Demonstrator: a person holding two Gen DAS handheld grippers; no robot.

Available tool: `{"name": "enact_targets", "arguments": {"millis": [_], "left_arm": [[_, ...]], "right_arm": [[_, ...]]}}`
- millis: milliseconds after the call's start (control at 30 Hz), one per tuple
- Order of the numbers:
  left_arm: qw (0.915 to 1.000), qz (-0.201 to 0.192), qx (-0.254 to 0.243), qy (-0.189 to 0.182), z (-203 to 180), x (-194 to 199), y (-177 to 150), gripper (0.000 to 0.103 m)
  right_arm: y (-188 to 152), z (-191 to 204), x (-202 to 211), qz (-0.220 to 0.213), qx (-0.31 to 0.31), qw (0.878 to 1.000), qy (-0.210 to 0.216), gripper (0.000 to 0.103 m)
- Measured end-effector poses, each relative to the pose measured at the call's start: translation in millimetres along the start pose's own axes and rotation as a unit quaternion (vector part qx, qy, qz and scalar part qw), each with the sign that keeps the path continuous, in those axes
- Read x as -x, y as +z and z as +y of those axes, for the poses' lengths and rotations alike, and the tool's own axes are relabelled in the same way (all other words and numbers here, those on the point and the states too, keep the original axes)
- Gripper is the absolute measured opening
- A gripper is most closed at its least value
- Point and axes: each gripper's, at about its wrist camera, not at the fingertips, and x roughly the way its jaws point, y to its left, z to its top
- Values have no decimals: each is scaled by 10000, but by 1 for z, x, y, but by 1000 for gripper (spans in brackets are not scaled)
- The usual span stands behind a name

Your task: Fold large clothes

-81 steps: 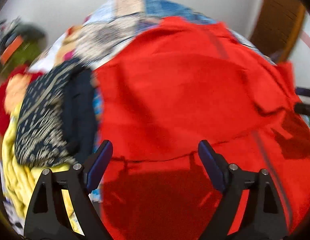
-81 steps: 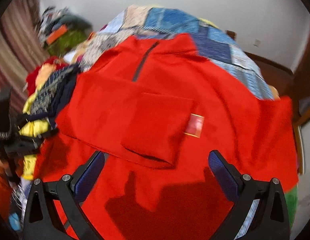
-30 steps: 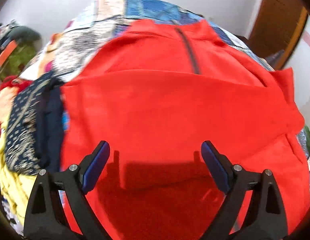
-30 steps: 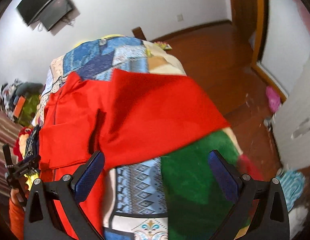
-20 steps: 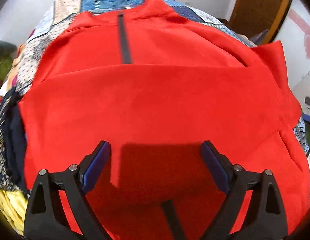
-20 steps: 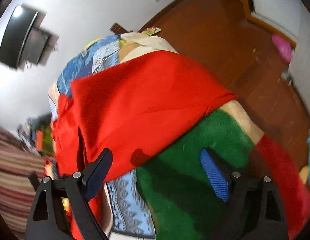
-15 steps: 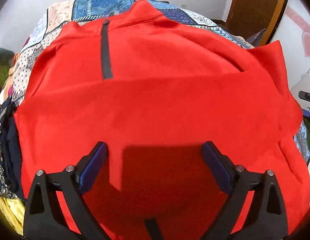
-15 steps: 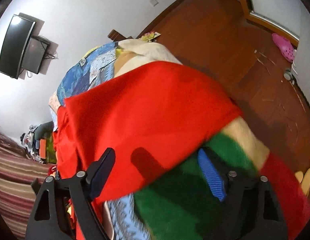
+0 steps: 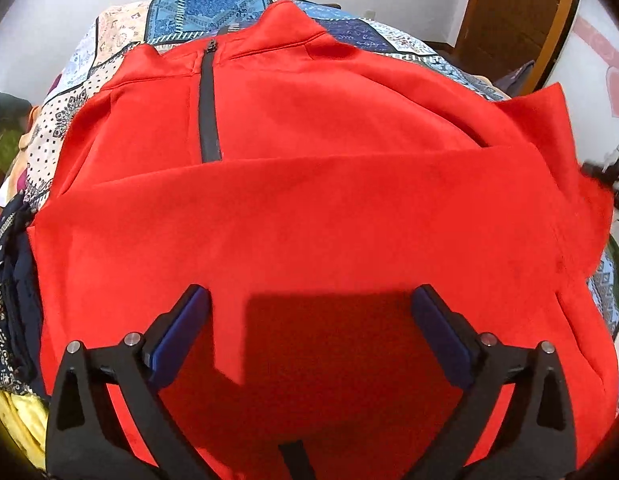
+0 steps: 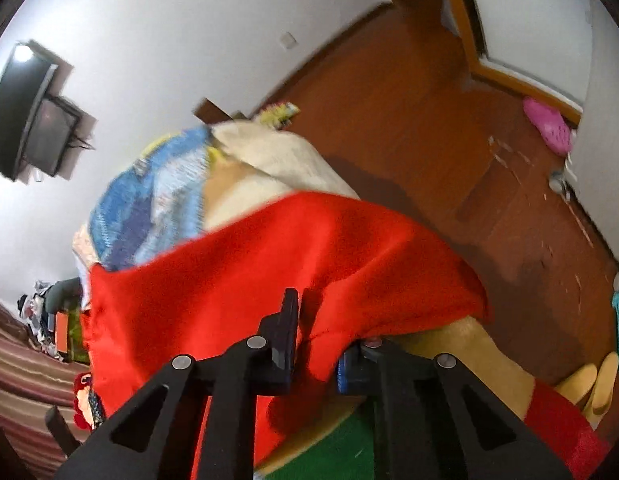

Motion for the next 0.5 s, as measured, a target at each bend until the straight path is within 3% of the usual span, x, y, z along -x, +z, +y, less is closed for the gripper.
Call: {"name": "enact_targets", "arguments": {"millis": [100, 267, 500], "left_arm": [[9999, -125, -59, 13, 2, 16, -6, 103], [9984, -529, -135, 151, 12, 54, -12, 103], [9942, -1065, 15, 165, 42, 113, -29, 103]], "right_arm": [[5, 30, 33, -301, 342, 9987, 233, 9], [4, 113, 94, -917, 1216, 9869, 538, 9], [-36, 225, 120, -859, 2219, 9658, 1031, 9]]}}
